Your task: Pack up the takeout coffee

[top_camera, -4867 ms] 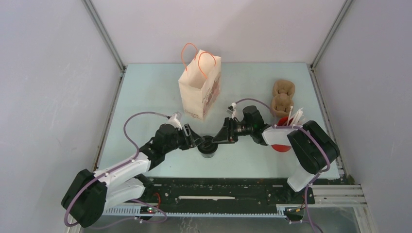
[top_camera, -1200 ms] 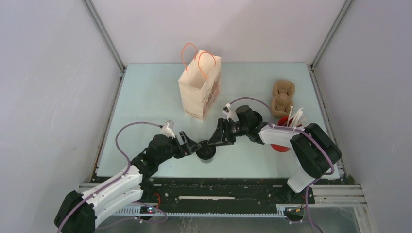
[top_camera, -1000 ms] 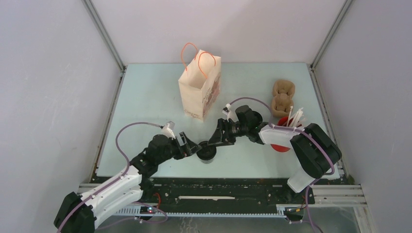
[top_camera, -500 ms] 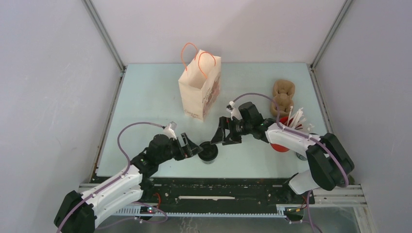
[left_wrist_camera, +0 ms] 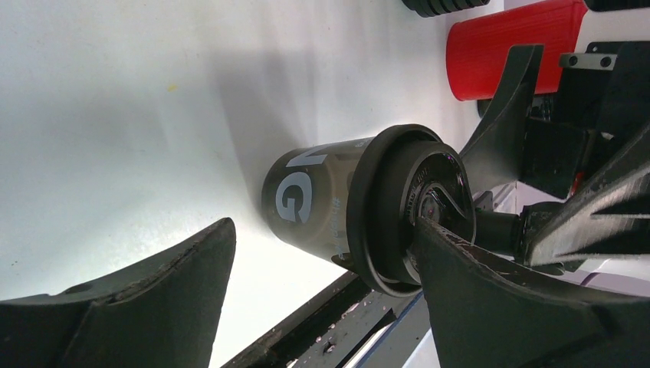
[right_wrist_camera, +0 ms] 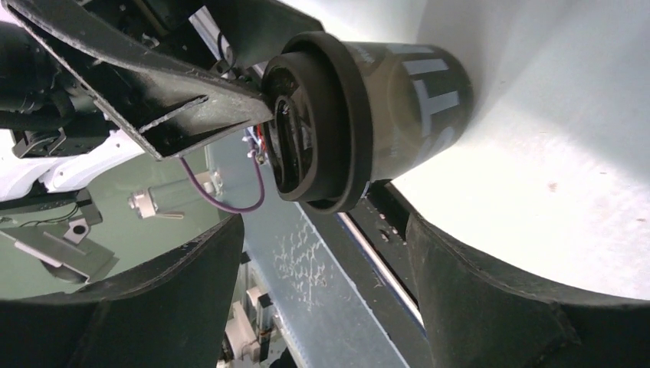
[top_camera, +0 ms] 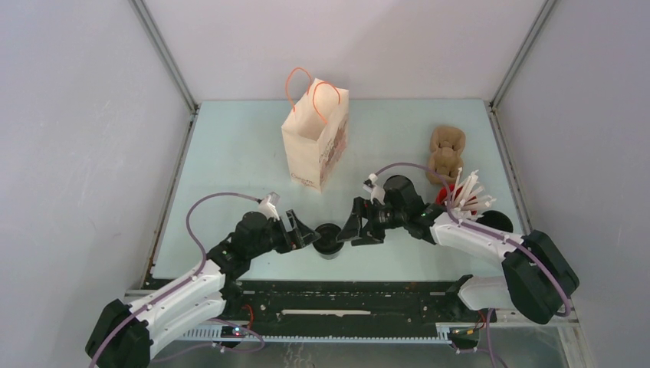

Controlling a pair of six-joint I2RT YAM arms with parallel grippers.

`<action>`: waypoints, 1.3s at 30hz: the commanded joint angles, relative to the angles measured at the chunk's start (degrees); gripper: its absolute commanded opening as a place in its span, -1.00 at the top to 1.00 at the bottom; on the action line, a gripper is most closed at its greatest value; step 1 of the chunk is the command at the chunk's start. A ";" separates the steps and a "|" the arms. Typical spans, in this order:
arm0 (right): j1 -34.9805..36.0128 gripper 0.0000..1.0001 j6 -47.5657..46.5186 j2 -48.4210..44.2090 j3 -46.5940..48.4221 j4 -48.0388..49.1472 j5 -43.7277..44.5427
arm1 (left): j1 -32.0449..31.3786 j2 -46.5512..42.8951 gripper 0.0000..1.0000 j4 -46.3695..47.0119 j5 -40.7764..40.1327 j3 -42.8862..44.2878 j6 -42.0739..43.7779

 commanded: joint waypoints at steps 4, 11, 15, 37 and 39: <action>3.44 -0.62 8.12 0.97 -1.29 10.56 1.44 | -0.77 1.03 -0.79 -1.97 0.36 2.00 1.37; 3.74 -0.65 9.66 3.22 -1.31 13.29 1.87 | -0.94 0.58 -0.79 -1.97 0.33 1.86 1.10; 4.22 -0.61 9.37 2.51 -1.31 12.58 3.28 | -1.04 0.81 -0.79 -1.81 0.32 1.88 1.08; 5.37 0.17 12.86 6.29 -4.45 17.42 7.69 | -2.16 0.99 -0.75 -1.76 -1.24 0.85 0.37; 5.30 0.19 12.88 6.95 -4.92 18.20 7.72 | -2.14 0.69 -0.74 -1.90 -2.26 0.49 0.37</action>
